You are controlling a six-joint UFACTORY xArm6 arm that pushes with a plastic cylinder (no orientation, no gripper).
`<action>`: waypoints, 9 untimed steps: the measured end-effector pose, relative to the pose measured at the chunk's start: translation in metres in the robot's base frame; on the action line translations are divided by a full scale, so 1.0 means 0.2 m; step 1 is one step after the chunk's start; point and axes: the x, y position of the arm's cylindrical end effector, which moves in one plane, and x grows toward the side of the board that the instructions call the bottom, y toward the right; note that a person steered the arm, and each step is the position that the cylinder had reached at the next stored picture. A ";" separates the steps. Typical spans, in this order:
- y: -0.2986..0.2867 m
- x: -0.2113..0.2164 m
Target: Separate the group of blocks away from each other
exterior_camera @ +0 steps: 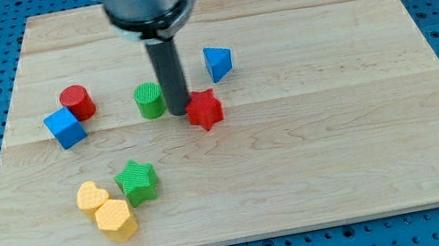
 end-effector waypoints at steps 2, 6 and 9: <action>-0.69 0.13; -0.40 0.05; -0.68 -0.07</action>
